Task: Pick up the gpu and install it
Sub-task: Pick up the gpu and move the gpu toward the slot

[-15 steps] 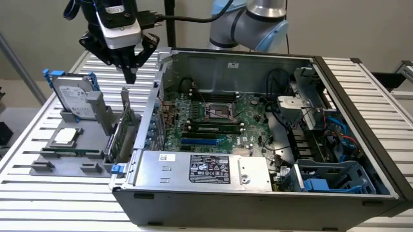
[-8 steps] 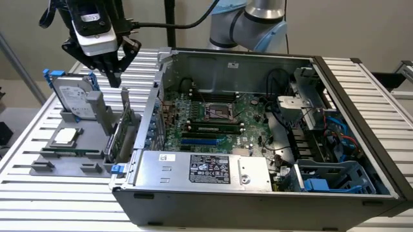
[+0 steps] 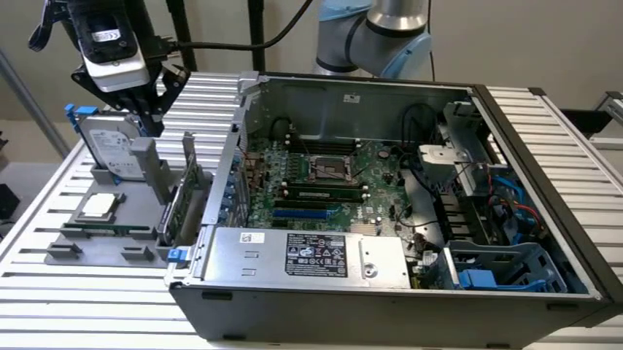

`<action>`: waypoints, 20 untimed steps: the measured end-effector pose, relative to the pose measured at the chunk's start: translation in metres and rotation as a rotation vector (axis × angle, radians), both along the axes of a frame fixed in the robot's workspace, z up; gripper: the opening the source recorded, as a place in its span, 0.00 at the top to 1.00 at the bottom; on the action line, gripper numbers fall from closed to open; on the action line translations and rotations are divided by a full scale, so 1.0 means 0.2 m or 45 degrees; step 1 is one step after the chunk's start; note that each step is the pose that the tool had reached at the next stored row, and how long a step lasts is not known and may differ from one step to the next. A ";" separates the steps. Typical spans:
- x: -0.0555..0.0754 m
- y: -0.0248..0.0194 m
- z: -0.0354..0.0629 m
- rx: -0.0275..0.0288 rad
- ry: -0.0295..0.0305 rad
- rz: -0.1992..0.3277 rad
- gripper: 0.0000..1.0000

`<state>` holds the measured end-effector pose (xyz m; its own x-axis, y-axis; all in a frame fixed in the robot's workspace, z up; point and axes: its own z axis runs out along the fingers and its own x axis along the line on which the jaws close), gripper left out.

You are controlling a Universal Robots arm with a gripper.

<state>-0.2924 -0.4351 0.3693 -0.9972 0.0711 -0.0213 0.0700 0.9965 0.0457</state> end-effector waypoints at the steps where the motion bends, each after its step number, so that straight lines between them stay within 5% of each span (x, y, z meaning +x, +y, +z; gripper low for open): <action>1: 0.00 0.000 0.000 -0.0001 0.0001 0.000 1.00; 14: 0.00 0.000 0.000 0.0000 0.0002 0.000 1.00; 15: 0.00 0.000 0.000 -0.0001 0.0002 0.000 0.00; 20: 0.00 0.000 0.000 0.0000 0.0001 0.000 0.00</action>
